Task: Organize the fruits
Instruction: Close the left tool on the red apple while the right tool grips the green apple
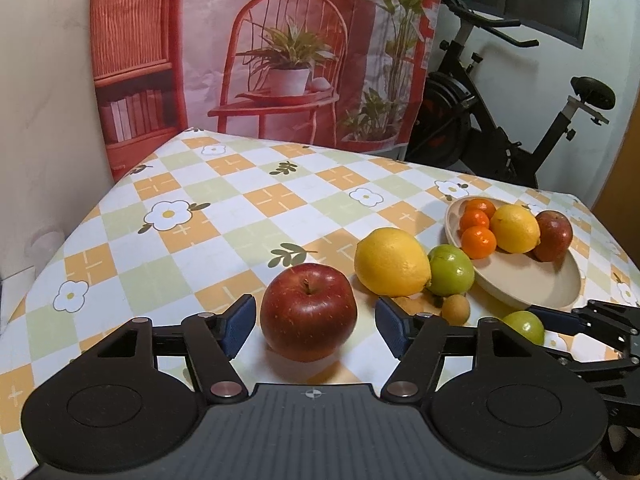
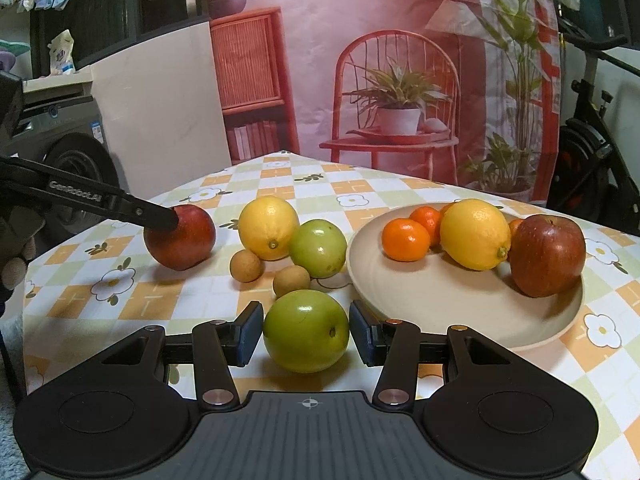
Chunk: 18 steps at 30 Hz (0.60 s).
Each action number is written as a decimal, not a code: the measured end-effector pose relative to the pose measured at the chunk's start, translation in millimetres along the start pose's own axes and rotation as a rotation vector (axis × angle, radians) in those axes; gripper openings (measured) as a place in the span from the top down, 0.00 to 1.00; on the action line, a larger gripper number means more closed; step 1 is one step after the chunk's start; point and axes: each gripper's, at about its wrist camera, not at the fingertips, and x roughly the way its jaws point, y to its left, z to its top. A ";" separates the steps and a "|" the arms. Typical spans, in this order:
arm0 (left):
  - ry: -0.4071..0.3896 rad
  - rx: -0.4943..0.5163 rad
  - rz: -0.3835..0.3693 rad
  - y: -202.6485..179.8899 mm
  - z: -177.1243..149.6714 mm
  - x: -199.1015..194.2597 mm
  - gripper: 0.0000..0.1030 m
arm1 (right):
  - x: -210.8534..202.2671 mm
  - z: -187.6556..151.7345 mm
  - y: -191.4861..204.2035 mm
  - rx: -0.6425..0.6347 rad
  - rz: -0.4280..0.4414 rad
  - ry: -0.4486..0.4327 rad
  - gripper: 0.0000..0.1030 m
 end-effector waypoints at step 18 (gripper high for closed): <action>0.051 0.035 0.037 0.1 2.9 38.7 0.34 | 0.9 -0.4 -1.1 0.008 0.005 0.001 0.57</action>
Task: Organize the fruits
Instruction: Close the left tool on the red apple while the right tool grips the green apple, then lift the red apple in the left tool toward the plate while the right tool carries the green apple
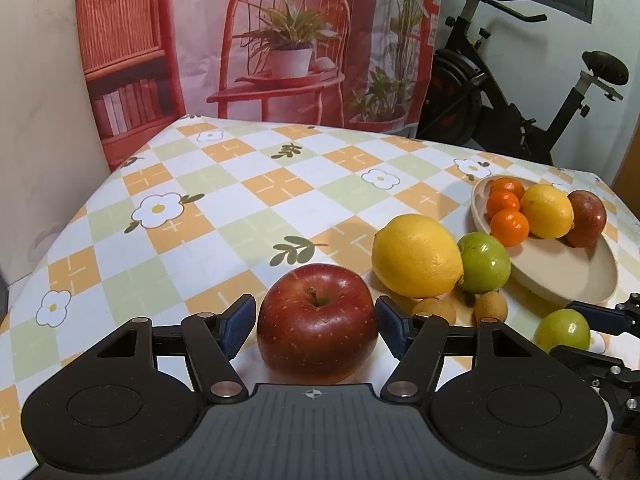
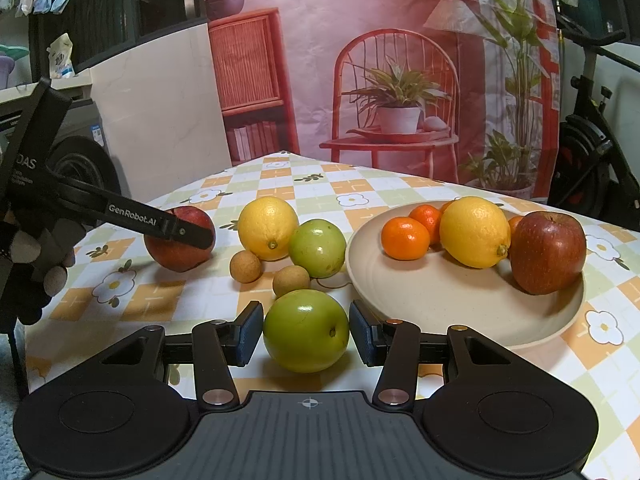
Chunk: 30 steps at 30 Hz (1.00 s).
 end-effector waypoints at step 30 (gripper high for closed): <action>-0.081 0.042 -0.058 -18.9 2.2 -30.3 0.38 | -11.6 2.3 0.5 -0.018 0.015 -0.046 0.58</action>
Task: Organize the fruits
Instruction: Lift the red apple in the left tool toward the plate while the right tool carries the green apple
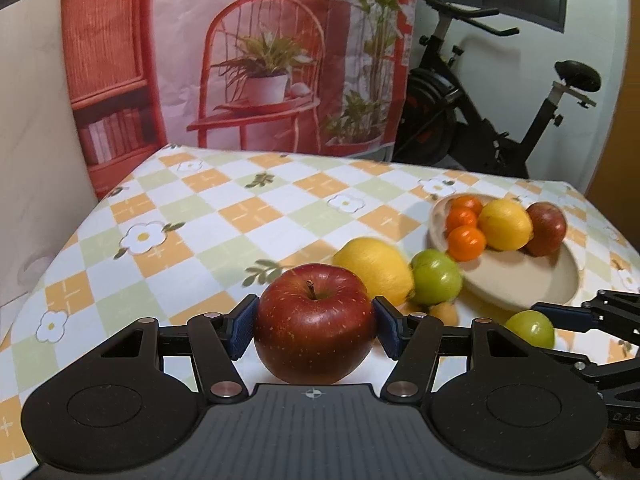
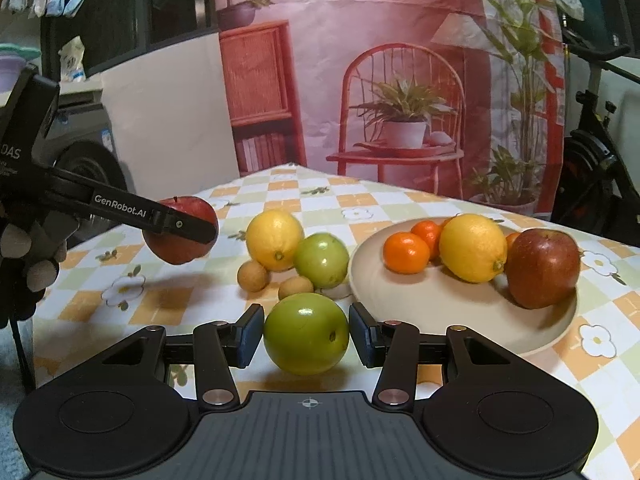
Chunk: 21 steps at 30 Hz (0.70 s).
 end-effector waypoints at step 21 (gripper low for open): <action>-0.039 0.098 -0.133 -68.5 21.2 14.5 0.38 | -22.4 7.5 -32.4 0.057 -0.019 -0.018 0.71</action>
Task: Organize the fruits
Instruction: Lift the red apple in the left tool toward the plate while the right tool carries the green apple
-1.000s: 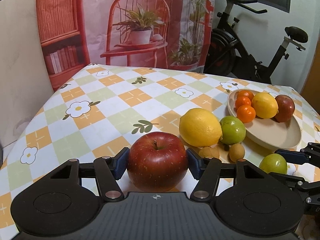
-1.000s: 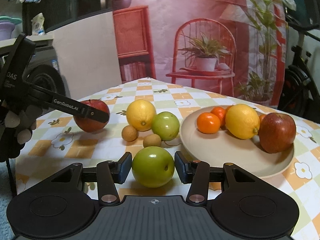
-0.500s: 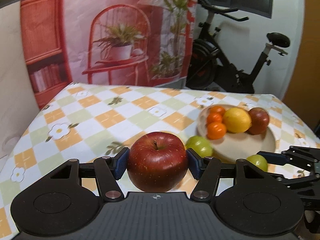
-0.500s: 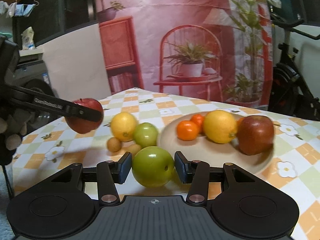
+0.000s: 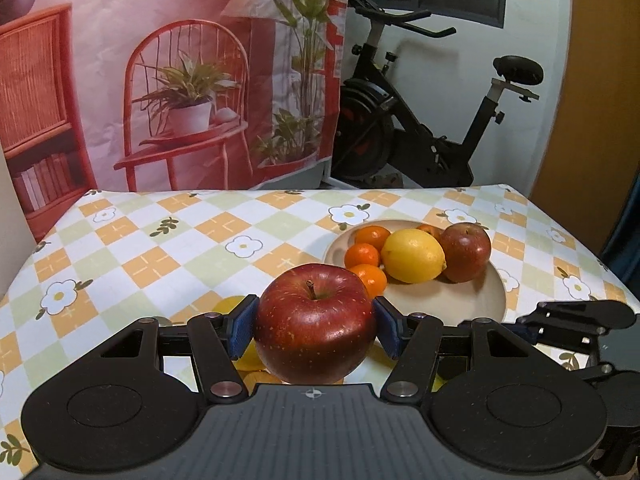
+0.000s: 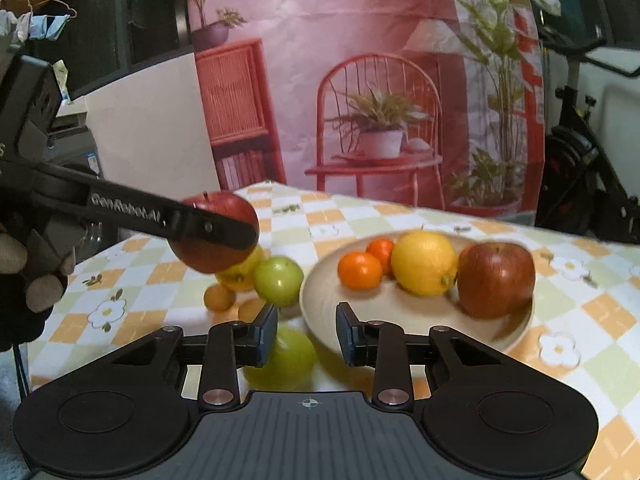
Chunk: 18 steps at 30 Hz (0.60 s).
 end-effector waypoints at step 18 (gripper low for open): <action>-0.010 -0.049 0.055 30.6 -3.1 -15.7 0.38 | 28.8 4.9 40.9 -0.083 0.106 0.063 0.58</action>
